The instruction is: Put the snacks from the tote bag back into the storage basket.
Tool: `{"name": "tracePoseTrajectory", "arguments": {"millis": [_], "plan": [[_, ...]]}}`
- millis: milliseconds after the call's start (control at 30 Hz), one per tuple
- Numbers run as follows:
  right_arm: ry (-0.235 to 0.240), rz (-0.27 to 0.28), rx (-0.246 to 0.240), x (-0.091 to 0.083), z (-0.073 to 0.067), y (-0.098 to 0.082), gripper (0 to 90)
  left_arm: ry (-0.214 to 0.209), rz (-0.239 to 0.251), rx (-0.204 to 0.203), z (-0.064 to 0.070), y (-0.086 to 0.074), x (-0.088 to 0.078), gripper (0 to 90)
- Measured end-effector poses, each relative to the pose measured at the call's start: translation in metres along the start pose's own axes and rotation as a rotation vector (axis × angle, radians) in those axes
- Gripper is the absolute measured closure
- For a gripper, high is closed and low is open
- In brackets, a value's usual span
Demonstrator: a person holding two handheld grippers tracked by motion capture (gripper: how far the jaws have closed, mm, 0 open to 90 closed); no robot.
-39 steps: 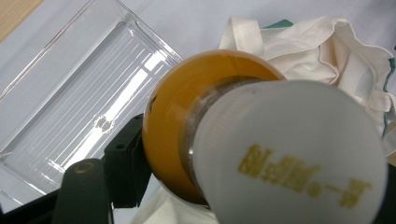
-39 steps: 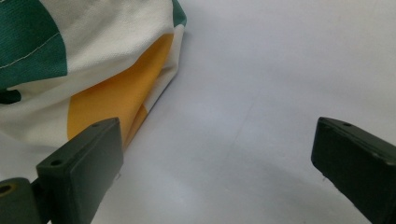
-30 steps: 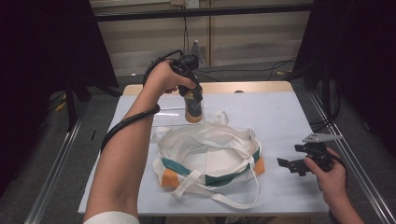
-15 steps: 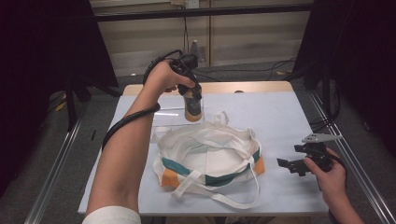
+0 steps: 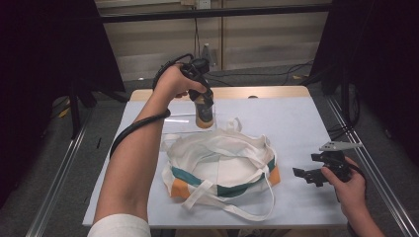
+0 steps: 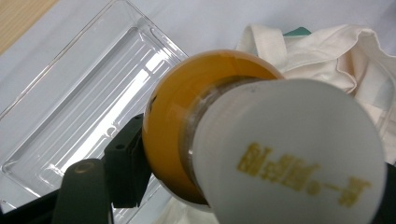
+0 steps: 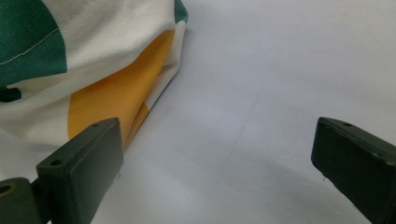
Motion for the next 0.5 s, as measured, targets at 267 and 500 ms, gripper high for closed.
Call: {"name": "tracePoseTrajectory", "arguments": {"millis": [267,500], "plan": [[0.006,-0.002,0.000,0.000,-0.001,0.000,2.1,0.004,-0.010,0.000,-0.001,0.001,0.008,30.1],[0.002,-0.001,0.000,0.000,-0.002,0.000,2.1,0.002,-0.013,-0.017,0.001,0.002,0.015,30.1]]}}
Point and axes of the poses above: each handheld gripper's, and its own axes: x roughly forward along the jaws, y roughly out of its top, z roughly to its right, the point moved 2 cm from there along x, roughly forward along the jaws, and after that the axes turned 12 degrees about y, right-handed, at the moved point
